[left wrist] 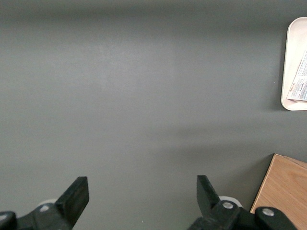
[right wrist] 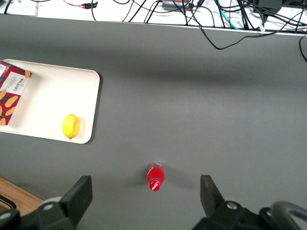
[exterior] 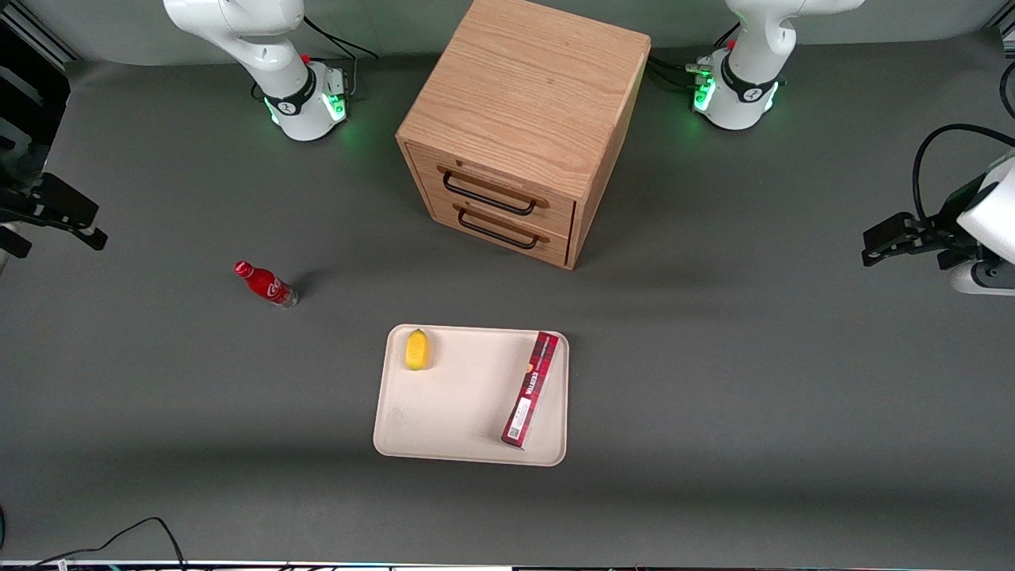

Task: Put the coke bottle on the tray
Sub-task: 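Move the open right gripper down toward the red Coca-Cola bottle, then close the right gripper around the bottle's cap end, then lift the bottle and carry it over the cream tray beside the lemon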

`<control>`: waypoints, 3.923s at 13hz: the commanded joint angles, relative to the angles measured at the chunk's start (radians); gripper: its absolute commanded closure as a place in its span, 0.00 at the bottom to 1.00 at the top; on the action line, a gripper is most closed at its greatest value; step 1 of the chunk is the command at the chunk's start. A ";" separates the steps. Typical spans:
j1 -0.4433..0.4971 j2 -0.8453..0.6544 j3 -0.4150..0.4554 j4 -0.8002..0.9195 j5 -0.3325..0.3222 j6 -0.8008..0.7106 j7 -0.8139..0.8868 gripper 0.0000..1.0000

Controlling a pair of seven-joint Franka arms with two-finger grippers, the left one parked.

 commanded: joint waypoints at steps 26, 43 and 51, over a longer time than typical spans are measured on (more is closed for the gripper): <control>0.013 -0.121 0.000 -1.023 0.014 0.837 0.008 0.42; 0.192 0.416 0.103 0.018 0.010 0.457 0.353 1.00; 0.306 0.663 0.046 0.147 0.010 0.569 0.453 1.00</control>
